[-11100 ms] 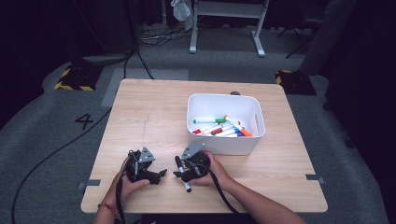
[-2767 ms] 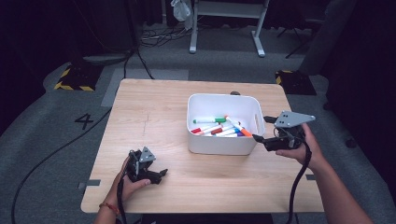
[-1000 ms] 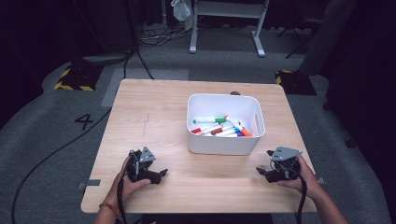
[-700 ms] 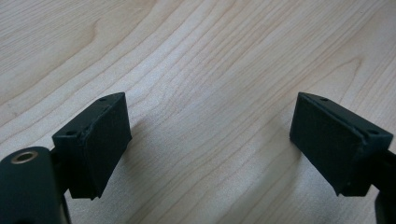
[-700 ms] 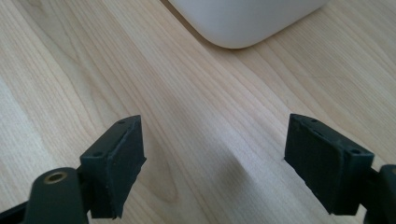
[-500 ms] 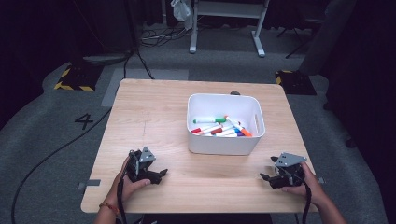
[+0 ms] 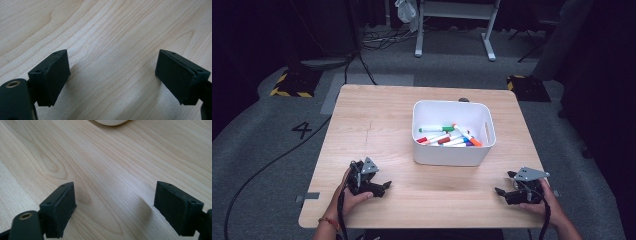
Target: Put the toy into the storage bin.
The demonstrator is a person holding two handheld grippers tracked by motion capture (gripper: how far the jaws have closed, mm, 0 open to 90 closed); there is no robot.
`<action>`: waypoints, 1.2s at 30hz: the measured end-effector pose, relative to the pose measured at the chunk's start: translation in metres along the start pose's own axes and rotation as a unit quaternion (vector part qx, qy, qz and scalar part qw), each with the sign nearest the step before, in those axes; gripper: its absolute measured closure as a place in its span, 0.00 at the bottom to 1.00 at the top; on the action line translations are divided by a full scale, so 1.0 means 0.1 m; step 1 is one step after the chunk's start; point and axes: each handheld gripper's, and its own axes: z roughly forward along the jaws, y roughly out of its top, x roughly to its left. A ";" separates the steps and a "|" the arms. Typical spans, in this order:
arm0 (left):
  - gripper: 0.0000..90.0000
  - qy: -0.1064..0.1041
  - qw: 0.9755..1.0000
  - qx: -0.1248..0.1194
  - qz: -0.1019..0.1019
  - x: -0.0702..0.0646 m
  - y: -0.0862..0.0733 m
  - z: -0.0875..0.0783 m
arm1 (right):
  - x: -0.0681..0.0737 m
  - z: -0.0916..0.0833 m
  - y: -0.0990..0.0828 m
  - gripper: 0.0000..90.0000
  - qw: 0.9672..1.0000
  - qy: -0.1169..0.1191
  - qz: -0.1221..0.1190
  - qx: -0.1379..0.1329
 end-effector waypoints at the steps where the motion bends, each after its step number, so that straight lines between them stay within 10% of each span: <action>1: 0.14 0.000 1.000 -0.001 0.000 0.00 0.00 0.00 | -0.02 0.00 -0.02 0.19 1.000 0.002 0.008 -0.003; 11: 0.13 -0.001 1.000 0.000 0.000 0.00 0.01 0.01 | -0.18 -0.05 -0.16 0.17 0.998 -0.013 0.067 -0.015; 36: 0.13 0.000 1.000 0.002 -0.001 0.00 0.01 0.01 | -0.19 -0.06 -0.17 0.17 0.997 -0.011 0.069 -0.015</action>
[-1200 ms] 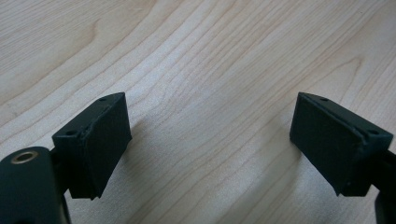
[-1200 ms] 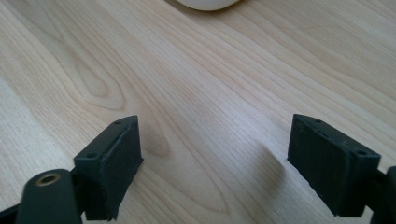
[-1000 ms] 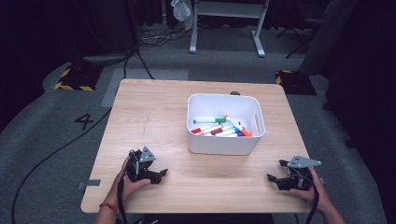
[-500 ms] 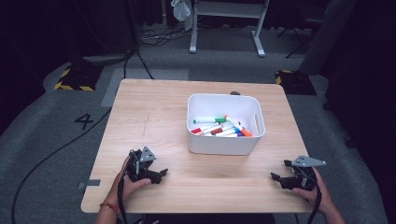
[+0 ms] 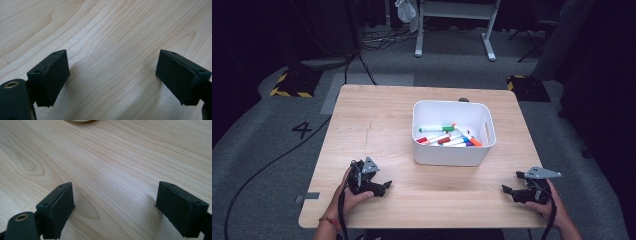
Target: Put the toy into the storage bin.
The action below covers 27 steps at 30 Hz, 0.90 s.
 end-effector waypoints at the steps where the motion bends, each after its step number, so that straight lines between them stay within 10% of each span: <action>1: 0.13 0.000 1.000 0.000 0.000 0.00 0.00 0.00 | 0.00 0.00 0.00 0.17 1.000 0.000 0.000 0.000; 27: 0.13 -0.001 1.000 0.001 0.001 0.01 0.01 0.01 | -0.01 0.01 0.00 0.16 1.000 0.003 -0.005 0.000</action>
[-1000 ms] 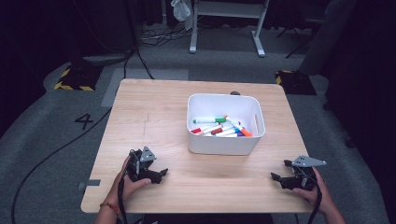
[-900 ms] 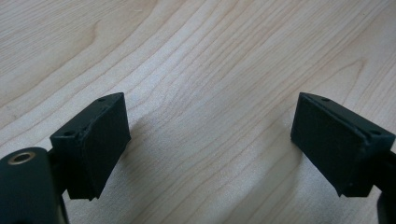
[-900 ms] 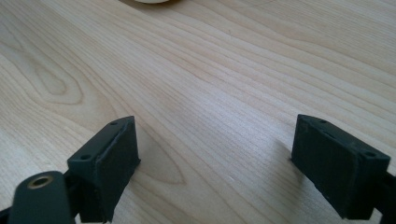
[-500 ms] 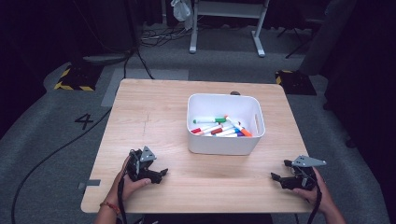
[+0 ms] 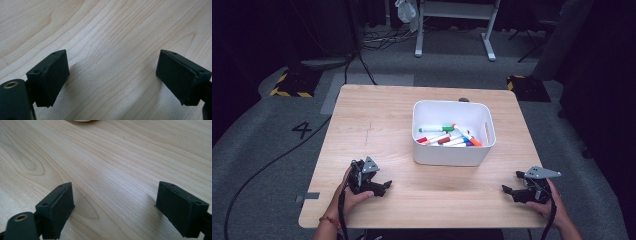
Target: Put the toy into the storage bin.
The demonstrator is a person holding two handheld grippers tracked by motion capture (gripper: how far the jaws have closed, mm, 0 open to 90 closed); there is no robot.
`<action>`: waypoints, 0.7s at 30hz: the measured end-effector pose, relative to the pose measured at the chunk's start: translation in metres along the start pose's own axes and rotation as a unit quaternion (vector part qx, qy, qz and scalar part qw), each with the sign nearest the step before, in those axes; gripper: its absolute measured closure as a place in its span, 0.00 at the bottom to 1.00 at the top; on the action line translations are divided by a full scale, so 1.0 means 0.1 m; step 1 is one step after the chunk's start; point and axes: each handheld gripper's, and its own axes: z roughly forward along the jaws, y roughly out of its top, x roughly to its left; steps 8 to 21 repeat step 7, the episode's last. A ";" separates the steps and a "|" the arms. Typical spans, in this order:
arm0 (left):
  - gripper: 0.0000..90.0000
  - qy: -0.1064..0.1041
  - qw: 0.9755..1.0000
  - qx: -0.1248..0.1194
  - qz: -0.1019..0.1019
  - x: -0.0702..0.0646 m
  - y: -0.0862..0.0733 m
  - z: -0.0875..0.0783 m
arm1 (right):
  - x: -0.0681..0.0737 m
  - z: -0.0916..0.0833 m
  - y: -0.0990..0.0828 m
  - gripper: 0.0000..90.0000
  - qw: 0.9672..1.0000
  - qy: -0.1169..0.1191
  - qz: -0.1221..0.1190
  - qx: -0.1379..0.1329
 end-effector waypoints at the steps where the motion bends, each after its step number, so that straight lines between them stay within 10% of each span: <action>1: 0.13 0.000 1.000 0.000 0.000 0.00 0.00 0.00 | 0.00 0.00 0.00 0.16 1.000 0.000 0.000 0.000; 21: 0.12 0.003 1.000 0.001 -0.006 -0.01 0.00 0.00 | 0.00 0.00 0.00 0.16 1.000 0.000 -0.001 0.000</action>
